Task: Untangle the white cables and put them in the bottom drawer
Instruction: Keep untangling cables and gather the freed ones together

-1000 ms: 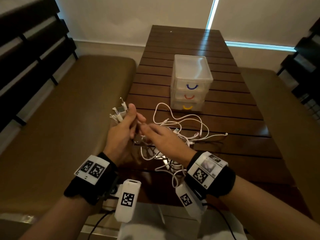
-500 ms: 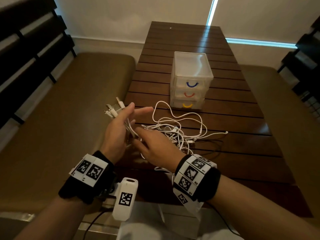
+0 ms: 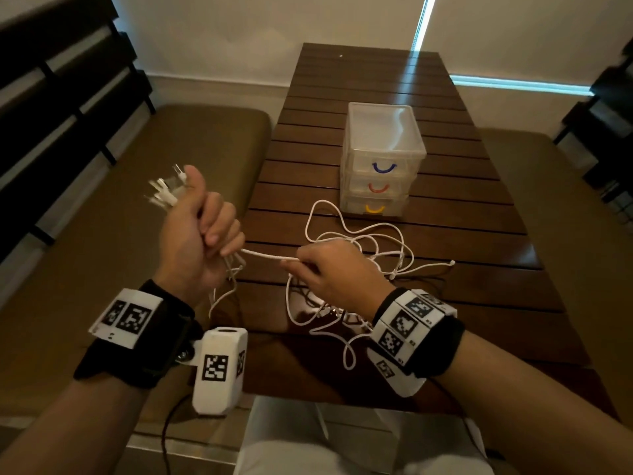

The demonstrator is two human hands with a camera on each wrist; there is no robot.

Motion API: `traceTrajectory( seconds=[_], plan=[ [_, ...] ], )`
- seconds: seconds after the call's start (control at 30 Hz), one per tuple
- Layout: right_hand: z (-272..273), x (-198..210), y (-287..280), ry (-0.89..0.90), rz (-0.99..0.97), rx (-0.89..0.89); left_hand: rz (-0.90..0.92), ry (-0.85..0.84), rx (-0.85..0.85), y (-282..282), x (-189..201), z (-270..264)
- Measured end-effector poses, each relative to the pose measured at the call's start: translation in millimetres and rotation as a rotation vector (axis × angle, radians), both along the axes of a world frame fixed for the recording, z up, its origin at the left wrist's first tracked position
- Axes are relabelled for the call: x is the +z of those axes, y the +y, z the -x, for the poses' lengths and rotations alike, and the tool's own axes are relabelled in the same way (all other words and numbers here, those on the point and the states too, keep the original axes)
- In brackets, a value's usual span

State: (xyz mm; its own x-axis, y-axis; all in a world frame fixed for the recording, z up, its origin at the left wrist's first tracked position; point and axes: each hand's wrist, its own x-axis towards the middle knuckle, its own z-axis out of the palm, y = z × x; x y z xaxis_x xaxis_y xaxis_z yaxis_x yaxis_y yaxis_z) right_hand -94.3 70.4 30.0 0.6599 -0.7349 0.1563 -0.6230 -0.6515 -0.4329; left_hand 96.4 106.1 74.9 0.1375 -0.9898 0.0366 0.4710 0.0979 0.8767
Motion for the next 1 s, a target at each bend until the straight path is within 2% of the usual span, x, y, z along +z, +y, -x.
traceTrajectory(
  seconds=[0.07, 0.17, 0.2, 0.3, 0.37, 0.43, 0.5, 0.6, 0.77, 0.83, 1.0],
  plan=[
    [15.1, 5.0, -7.7, 0.068, 0.032, -0.026, 0.001, 0.002, 0.013, -2.7, 2.1, -13.3],
    [42.6, 9.6, -20.5, 0.065, 0.003, -0.118, -0.028, -0.028, 0.026, -3.5, 5.8, -25.4],
    [48.4, 11.0, -22.4, 0.065, -0.007, -0.125, -0.044, -0.107, 0.012, -2.5, 6.4, -23.9],
    [43.0, 16.2, -15.6, 0.12, -0.016, -0.091, -0.119, -0.582, -0.061, 4.6, 2.6, 3.9],
    [29.9, 17.8, -8.1, 0.117, -0.024, -0.11, -0.133, -0.819, -0.15, 6.7, -4.7, 29.0],
    [21.1, 18.5, -4.6, 0.121, -0.005, -0.16, -0.138, -0.986, -0.19, 5.9, -14.5, 46.2],
    [18.7, 15.0, -4.6, 0.202, 0.011, -0.189, -0.146, -1.137, -0.194, 3.8, -25.3, 53.5],
    [20.6, 9.5, -3.7, 0.228, -0.022, -0.161, -0.128, -1.286, -0.141, 4.0, -32.4, 55.3],
    [23.8, 10.5, -1.9, 0.074, -0.058, -0.108, -0.099, -1.183, 0.056, 0.5, -31.8, 42.7],
    [29.4, 11.5, -4.5, -0.01, -0.106, -0.124, -0.087, -1.054, 0.145, -0.5, -25.9, 39.8],
    [36.6, 10.2, -8.2, -0.079, -0.12, -0.108, -0.14, -0.654, 0.216, -2.3, -21.8, 32.4]
  ],
)
